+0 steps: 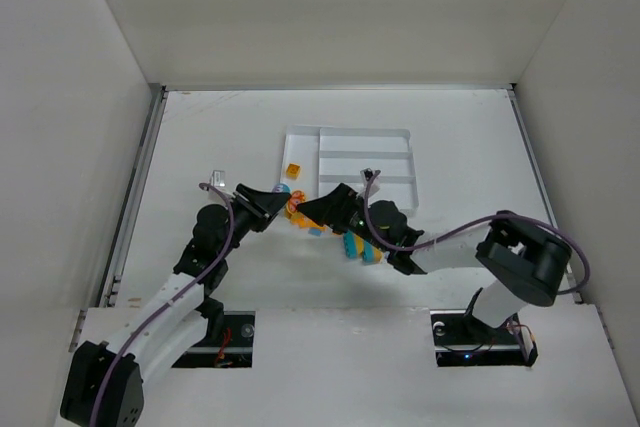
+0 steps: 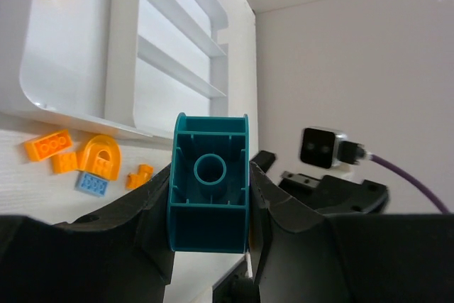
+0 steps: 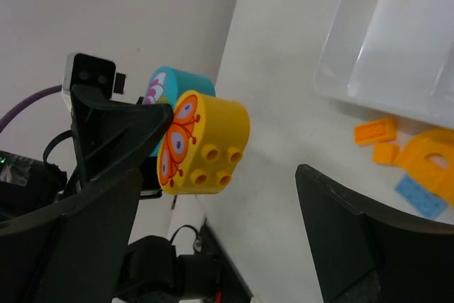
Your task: Sort the legos into containers by color
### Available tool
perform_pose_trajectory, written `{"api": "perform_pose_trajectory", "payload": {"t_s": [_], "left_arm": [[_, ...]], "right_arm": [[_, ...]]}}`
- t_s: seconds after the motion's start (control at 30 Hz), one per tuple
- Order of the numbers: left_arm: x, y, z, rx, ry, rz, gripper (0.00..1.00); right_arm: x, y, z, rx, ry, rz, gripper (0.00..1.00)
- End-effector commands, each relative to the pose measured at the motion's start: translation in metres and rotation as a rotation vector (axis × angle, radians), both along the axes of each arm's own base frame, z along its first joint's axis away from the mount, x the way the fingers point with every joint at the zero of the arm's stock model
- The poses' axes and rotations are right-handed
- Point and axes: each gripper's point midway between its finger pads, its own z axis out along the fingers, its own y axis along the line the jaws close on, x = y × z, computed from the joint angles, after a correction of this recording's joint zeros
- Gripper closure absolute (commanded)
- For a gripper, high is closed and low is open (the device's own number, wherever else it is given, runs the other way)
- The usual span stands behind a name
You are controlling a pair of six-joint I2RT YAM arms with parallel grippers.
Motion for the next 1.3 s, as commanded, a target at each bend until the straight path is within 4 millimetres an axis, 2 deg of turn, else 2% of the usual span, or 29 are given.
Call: {"api": "perform_pose_trajectory", "payload": {"t_s": [0.0, 0.2, 0.4, 0.57, 0.67, 0.87, 1.07, 1.27], "left_arm": [[0.002, -0.004, 0.035, -0.096, -0.095, 0.005, 0.86], [-0.003, -0.004, 0.034, -0.124, -0.085, -0.001, 0.86], [-0.006, -0.007, 0.032, -0.129, -0.078, -0.016, 0.85], [-0.007, -0.006, 0.031, -0.125, -0.079, -0.016, 0.85], [-0.008, -0.006, 0.026, -0.113, -0.074, -0.020, 0.85], [-0.004, 0.003, 0.018, -0.095, -0.067, 0.000, 0.85], [0.005, 0.020, 0.018, -0.069, -0.079, 0.040, 0.85], [0.010, 0.029, 0.016, -0.043, -0.083, 0.061, 0.84]], "right_arm": [[-0.008, 0.022, 0.053, 0.280, -0.022, 0.082, 0.08], [-0.011, 0.022, 0.056, 0.408, -0.009, 0.107, 0.30], [-0.005, 0.023, 0.054, 0.433, -0.010, 0.108, 0.34], [-0.001, 0.022, 0.055, 0.433, -0.016, 0.091, 0.59], [0.002, 0.013, 0.058, 0.430, -0.031, 0.069, 0.70], [0.009, -0.007, 0.048, 0.372, -0.032, 0.015, 0.74], [0.014, -0.014, 0.031, 0.300, -0.021, -0.006, 0.74], [0.047, -0.014, 0.001, 0.131, 0.031, -0.069, 0.73]]}}
